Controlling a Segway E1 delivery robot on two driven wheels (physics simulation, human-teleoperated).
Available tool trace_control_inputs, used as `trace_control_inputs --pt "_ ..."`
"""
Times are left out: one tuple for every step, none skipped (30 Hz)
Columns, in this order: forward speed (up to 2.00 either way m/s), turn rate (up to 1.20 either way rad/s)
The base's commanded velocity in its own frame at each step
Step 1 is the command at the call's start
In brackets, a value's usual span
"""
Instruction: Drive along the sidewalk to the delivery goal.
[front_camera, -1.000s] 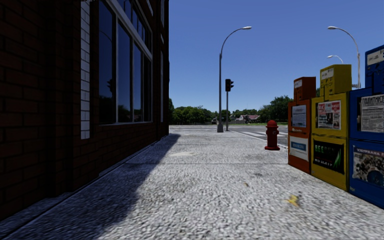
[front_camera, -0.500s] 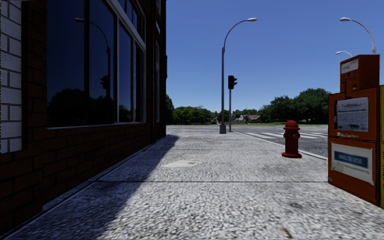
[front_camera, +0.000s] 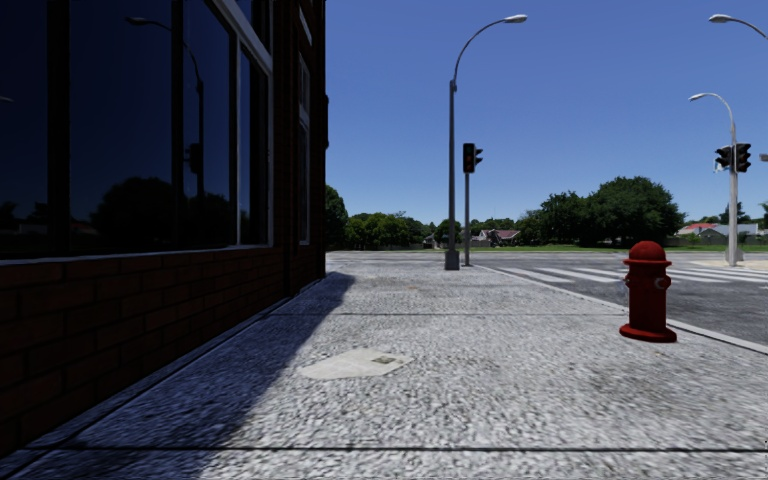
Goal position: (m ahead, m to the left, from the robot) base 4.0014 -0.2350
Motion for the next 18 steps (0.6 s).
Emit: trace_control_inputs --pt "2.0 0.0" --pt "2.0 0.0" --pt "2.0 0.0" --pt "2.0 0.0" --pt "2.0 0.0" --pt "2.0 0.0" --pt "2.0 0.0" --pt "2.0 0.0" --pt "2.0 0.0" --pt "2.0 0.0" --pt "2.0 0.0" --pt "2.0 0.0" --pt "2.0 0.0" --pt "2.0 0.0" --pt "2.0 0.0" --pt "2.0 0.0" --pt "2.0 0.0" --pt "2.0 0.0"
